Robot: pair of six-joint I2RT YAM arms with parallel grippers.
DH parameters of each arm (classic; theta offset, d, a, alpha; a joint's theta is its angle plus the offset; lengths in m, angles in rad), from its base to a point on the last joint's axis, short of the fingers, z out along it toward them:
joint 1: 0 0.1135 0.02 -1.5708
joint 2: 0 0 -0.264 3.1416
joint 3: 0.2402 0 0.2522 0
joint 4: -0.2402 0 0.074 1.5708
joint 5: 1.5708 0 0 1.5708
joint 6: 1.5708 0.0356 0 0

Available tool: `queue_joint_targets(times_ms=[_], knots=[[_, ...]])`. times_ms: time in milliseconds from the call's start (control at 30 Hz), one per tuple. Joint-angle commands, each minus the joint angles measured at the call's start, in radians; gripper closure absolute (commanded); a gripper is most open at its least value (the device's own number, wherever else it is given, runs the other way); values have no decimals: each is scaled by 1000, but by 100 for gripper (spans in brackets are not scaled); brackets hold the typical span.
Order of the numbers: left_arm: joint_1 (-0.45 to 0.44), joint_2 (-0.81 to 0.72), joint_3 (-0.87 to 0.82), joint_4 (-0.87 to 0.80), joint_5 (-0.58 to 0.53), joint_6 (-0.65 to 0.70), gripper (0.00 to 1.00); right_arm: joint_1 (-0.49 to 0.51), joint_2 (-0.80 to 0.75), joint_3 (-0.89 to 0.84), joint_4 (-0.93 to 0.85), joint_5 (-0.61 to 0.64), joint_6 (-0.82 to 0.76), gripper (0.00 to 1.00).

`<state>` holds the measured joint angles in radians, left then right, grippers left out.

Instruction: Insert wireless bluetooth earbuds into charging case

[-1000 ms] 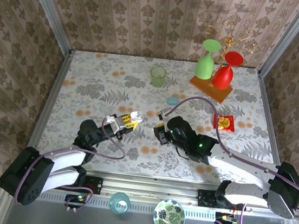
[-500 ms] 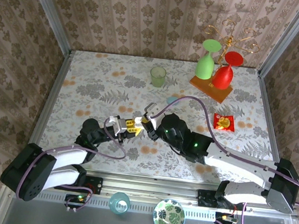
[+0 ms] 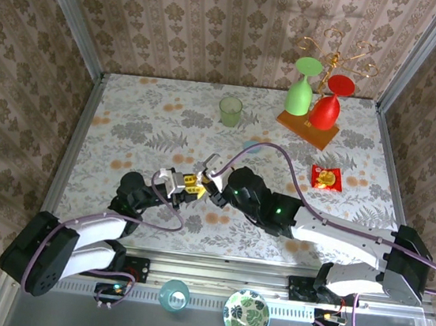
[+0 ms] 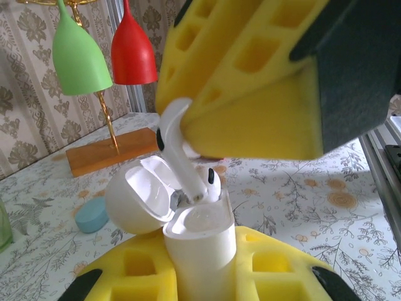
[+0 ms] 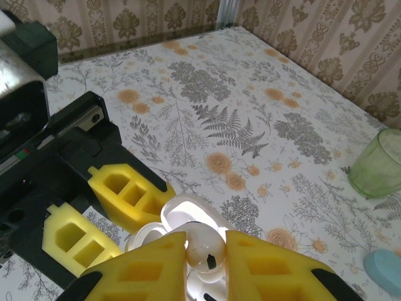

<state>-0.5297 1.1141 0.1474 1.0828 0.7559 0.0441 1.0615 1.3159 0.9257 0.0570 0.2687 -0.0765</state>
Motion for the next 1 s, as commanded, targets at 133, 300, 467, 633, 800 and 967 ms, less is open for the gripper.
queue_joint_targets(times_ms=[133, 300, 467, 633, 800, 967], knots=[[-6, -37, 29, -15, 1, -21, 100, 14, 33, 30, 16, -15, -12, 80], [-6, -37, 32, -26, -11, -18, 100, 19, 36, 31, 15, -34, -11, 80], [-7, -13, 55, -21, -13, -24, 100, 27, 30, 12, 27, -52, -18, 80], [-10, -16, 67, -20, -4, -49, 100, 26, 37, 3, 35, -58, -32, 80], [-12, -39, 59, -26, -15, -54, 100, 27, 54, 17, 42, -78, -24, 78], [-12, -71, 57, -65, -21, -48, 100, 26, 57, 27, 58, -79, -11, 74]])
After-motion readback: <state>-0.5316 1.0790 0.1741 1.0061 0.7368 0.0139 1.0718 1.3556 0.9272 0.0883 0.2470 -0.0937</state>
